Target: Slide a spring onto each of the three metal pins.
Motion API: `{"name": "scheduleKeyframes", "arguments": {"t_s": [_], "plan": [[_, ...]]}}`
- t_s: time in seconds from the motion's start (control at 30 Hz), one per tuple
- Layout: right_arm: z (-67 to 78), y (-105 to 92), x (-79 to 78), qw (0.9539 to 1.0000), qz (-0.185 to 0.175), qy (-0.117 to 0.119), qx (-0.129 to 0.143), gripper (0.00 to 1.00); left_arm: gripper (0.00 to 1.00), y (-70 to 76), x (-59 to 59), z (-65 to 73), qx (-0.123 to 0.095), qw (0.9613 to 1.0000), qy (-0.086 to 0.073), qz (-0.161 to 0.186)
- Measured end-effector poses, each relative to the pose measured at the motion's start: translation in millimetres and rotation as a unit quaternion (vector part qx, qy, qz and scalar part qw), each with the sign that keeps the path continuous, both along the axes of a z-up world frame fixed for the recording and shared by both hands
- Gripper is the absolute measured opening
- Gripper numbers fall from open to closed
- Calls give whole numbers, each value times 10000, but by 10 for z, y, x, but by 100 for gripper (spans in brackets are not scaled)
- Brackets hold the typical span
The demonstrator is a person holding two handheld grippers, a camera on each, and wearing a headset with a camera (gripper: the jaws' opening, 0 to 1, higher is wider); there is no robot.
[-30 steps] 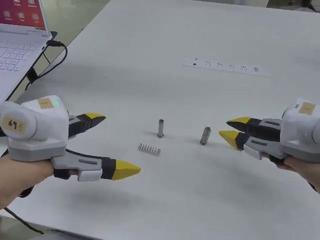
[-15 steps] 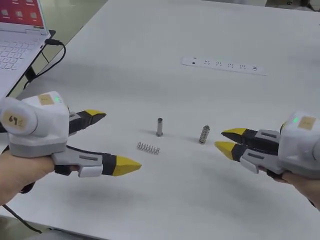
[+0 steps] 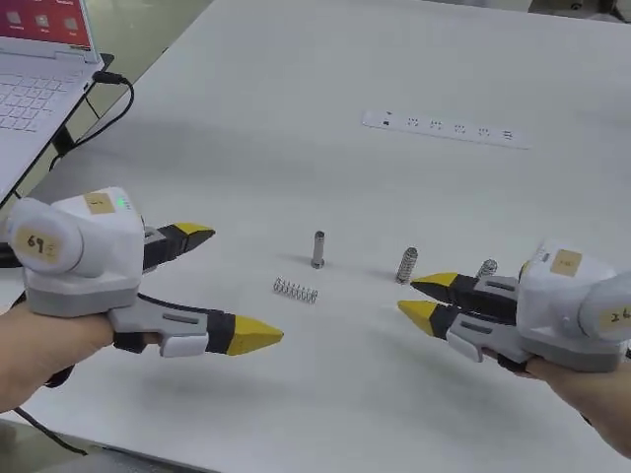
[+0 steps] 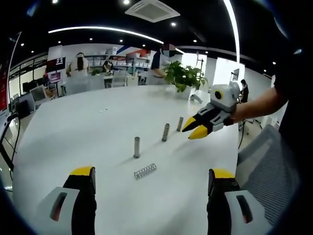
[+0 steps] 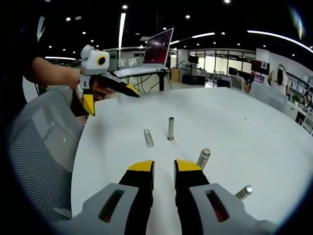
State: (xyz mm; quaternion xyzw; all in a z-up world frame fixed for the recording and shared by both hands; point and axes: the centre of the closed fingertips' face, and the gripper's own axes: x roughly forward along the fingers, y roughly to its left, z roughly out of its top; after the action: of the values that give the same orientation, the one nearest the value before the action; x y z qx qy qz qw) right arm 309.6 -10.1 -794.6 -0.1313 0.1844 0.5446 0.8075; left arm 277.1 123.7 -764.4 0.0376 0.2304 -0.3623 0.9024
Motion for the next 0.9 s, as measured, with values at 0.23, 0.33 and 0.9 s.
{"name": "scheduleKeyframes", "arguments": {"t_s": [0.23, 0.33, 0.9], "plan": [[21, 294, -55, 9996, 264, 19, 39, 14, 92, 18, 18, 7, -27, 10000, 0, -8], [23, 386, -56, 9994, 349, 8, 46, 15, 92, 18, 15, 14, -27, 10000, -1, -32], [-123, 892, -3, 9969, 767, -6, -155, 16, 92, 37, 18, 3, 32, 10000, 37, -76]]}}
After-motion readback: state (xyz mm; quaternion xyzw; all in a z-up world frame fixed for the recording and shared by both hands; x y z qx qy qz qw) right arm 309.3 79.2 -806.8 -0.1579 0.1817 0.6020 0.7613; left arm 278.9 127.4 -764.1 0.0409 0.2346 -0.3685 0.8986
